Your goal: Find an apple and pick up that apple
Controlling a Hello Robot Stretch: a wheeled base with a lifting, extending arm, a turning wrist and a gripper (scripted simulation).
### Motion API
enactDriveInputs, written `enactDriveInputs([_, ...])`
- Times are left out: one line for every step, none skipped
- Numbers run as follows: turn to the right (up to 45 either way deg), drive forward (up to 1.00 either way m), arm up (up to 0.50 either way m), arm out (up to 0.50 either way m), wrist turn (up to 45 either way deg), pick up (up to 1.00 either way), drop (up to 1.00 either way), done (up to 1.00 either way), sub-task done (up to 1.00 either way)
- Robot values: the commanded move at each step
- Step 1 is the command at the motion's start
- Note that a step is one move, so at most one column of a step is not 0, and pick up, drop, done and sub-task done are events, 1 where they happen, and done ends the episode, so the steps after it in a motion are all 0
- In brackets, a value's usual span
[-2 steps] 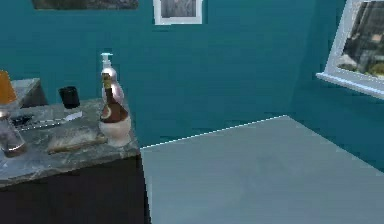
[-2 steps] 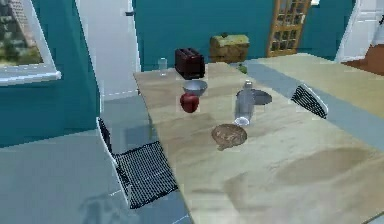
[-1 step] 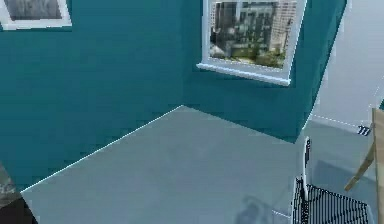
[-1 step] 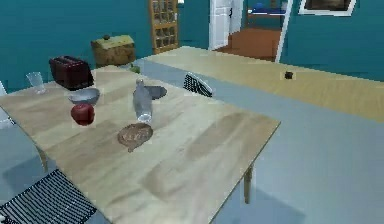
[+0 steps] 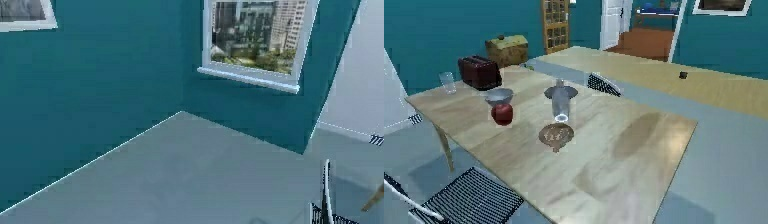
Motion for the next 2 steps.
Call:
enactDriveInputs([45.0, 0.00, 0.00, 0.00, 0.0, 0.00, 0.00, 0.00, 0.00])
enactDriveInputs([6.0, 0.00, 0.00, 0.00, 0.0, 0.00, 0.00, 0.00, 0.00])
